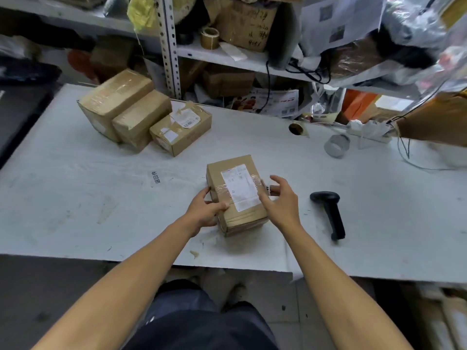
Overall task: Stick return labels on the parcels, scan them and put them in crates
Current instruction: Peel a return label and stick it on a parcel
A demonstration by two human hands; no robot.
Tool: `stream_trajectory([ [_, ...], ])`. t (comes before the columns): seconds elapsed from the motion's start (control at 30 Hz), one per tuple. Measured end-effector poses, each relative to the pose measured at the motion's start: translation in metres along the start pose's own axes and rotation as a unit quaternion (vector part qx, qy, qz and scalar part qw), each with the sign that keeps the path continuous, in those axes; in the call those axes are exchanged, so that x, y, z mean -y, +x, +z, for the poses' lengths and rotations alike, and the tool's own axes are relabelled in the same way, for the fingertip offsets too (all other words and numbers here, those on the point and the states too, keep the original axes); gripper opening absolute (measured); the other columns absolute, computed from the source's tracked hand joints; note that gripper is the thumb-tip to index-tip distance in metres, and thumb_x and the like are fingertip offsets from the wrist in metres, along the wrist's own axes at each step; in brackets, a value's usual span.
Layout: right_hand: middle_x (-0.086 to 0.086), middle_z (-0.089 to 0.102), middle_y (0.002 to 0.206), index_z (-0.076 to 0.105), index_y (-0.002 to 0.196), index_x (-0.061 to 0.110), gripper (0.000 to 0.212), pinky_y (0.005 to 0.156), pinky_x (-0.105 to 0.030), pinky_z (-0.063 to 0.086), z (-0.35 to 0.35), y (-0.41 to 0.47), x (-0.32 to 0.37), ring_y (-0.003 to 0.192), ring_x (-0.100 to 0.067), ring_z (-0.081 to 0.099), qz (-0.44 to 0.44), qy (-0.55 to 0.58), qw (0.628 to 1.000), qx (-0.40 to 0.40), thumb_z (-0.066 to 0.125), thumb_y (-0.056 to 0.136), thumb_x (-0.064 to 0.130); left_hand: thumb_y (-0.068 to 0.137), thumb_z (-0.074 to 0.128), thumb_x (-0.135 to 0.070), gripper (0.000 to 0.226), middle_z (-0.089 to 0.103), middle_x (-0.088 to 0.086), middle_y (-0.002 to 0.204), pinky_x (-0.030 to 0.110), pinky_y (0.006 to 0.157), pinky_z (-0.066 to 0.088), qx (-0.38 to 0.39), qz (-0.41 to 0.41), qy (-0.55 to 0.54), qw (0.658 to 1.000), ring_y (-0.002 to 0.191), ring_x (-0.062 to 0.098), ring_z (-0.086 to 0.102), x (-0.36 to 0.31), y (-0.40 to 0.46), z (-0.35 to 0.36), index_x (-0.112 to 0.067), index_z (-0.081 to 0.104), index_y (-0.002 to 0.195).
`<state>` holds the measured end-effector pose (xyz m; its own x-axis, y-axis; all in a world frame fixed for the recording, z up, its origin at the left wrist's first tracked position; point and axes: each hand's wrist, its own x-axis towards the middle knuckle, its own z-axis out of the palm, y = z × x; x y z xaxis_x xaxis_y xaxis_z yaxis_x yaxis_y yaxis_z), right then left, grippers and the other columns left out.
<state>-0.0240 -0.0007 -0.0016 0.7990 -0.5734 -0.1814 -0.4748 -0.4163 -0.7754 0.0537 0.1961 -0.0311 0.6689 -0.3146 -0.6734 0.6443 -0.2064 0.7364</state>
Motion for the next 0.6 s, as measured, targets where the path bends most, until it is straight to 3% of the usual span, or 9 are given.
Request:
stream_trajectory([
  [0.1, 0.019, 0.062, 0.098, 0.055, 0.133, 0.034, 0.045, 0.085, -0.025, 0.051, 0.007, -0.014, 0.001, 0.101, -0.008, 0.063, 0.009, 0.026, 0.998, -0.064, 0.069, 0.092, 0.049, 0.087, 0.077, -0.008, 0.087, 0.065, 0.001, 0.109, 0.049, 0.086, 0.06, 0.016, -0.002, 0.007, 1.0, 0.104, 0.026, 0.069, 0.0, 0.002, -0.006, -0.027, 0.03, 0.157],
  [0.17, 0.017, 0.066, 0.095, 0.059, 0.126, 0.031, 0.033, 0.087, -0.025, 0.054, 0.009, -0.021, -0.001, 0.099, -0.011, 0.066, 0.032, 0.061, 0.99, -0.119, 0.068, 0.095, 0.029, 0.088, 0.075, -0.007, 0.083, 0.065, 0.003, 0.114, 0.046, 0.081, 0.062, 0.027, -0.005, 0.008, 1.0, 0.104, 0.026, 0.069, -0.001, 0.002, -0.007, -0.026, 0.033, 0.157],
  [0.23, 0.007, 0.071, 0.097, 0.062, 0.117, 0.03, 0.029, 0.082, -0.014, 0.052, 0.009, -0.026, -0.002, 0.094, -0.009, 0.068, 0.058, 0.086, 0.979, -0.176, 0.066, 0.094, 0.013, 0.09, 0.073, -0.007, 0.077, 0.065, 0.005, 0.12, 0.039, 0.07, 0.063, 0.035, -0.005, 0.019, 0.999, 0.104, 0.025, 0.068, -0.002, 0.001, -0.008, -0.025, 0.037, 0.155],
  [0.37, 0.002, 0.073, 0.097, 0.066, 0.109, 0.022, 0.023, 0.083, -0.021, 0.056, 0.002, -0.026, -0.005, 0.085, -0.003, 0.067, 0.093, 0.154, 0.955, -0.236, 0.07, 0.091, 0.008, 0.093, 0.07, -0.008, 0.069, 0.064, 0.008, 0.125, 0.038, 0.068, 0.061, 0.044, 0.002, 0.055, 0.998, 0.108, 0.027, 0.067, -0.006, -0.001, -0.007, -0.026, 0.041, 0.153],
  [0.43, 0.001, 0.072, 0.095, 0.068, 0.11, 0.017, 0.023, 0.085, -0.024, 0.057, -0.01, -0.02, -0.007, 0.084, -0.006, 0.067, 0.121, 0.206, 0.942, -0.237, 0.071, 0.09, 0.007, 0.092, 0.071, -0.01, 0.069, 0.064, 0.007, 0.125, 0.038, 0.069, 0.061, 0.045, 0.005, 0.066, 0.997, 0.109, 0.027, 0.066, -0.007, 0.0, -0.005, -0.027, 0.042, 0.152],
  [0.5, 0.001, 0.072, 0.091, 0.066, 0.109, 0.021, 0.027, 0.093, -0.036, 0.058, -0.021, -0.018, -0.008, 0.086, -0.011, 0.069, 0.128, 0.236, 0.941, -0.208, 0.073, 0.087, 0.007, 0.092, 0.072, -0.012, 0.07, 0.063, 0.007, 0.126, 0.041, 0.075, 0.061, 0.043, 0.006, 0.076, 0.996, 0.112, 0.027, 0.065, -0.007, -0.001, -0.002, -0.028, 0.042, 0.152],
  [0.6, -0.003, 0.074, 0.094, 0.065, 0.114, 0.022, 0.033, 0.093, -0.038, 0.058, -0.024, -0.022, -0.006, 0.089, -0.013, 0.07, 0.114, 0.234, 0.954, -0.149, 0.075, 0.086, 0.006, 0.09, 0.075, -0.021, 0.07, 0.057, 0.007, 0.137, 0.04, 0.092, 0.054, 0.009, 0.053, 0.132, 0.99, 0.122, 0.026, 0.056, -0.004, -0.003, 0.003, -0.025, 0.042, 0.152],
])
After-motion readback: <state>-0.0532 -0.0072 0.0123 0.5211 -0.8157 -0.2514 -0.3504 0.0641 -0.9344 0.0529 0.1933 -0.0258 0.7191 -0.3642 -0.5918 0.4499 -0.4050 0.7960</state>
